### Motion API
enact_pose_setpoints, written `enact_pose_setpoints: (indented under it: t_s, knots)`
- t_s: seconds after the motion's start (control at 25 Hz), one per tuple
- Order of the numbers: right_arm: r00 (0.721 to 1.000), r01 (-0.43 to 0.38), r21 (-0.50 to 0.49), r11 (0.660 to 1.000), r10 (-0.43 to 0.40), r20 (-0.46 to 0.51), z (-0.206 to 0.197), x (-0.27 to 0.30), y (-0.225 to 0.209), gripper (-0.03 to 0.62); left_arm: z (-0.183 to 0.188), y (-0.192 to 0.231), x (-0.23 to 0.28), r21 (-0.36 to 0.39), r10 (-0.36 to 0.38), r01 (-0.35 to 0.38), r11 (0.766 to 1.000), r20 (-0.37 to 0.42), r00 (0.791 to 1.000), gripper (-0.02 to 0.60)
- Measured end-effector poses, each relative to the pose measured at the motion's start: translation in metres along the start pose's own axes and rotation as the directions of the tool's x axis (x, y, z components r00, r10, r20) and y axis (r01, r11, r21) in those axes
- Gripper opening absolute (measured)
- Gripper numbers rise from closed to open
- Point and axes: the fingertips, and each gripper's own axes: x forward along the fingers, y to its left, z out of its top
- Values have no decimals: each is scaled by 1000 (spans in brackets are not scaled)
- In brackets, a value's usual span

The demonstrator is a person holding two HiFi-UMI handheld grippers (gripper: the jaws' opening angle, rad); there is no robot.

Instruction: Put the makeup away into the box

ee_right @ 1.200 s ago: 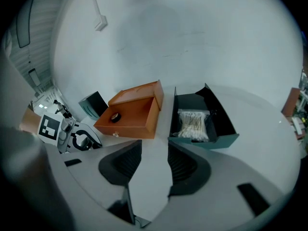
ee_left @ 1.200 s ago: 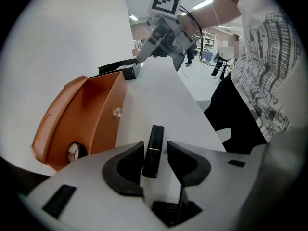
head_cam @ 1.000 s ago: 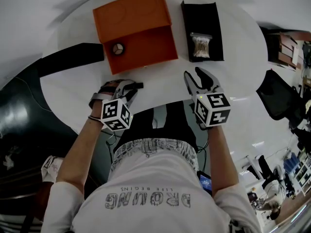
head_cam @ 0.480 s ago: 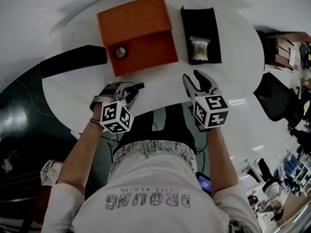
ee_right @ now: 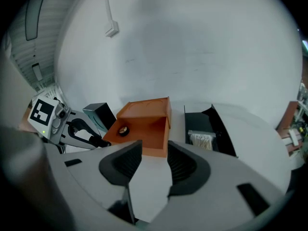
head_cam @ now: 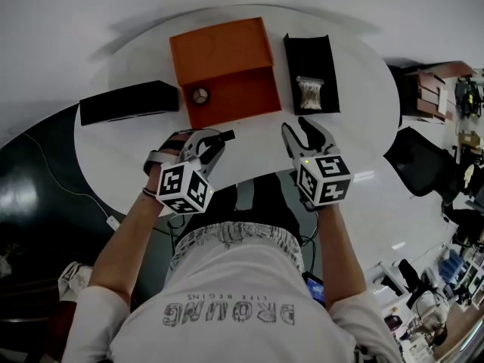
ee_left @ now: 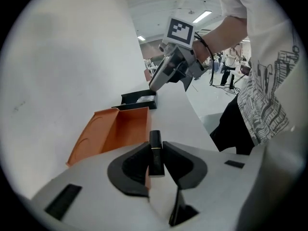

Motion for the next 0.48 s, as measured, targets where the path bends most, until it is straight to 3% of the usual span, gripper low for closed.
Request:
enact_pose_setpoints:
  t_s: [0.28, 0.48]
  knots:
    - [999, 22, -2, 1000, -22, 33, 15, -9, 5, 176, 9, 33, -4, -12, 63, -63, 998, 24, 998, 103]
    - [1000, 8, 1, 1000, -8, 25, 18, -6, -11, 176, 14, 63, 13, -112, 120, -119, 986, 4, 993, 103]
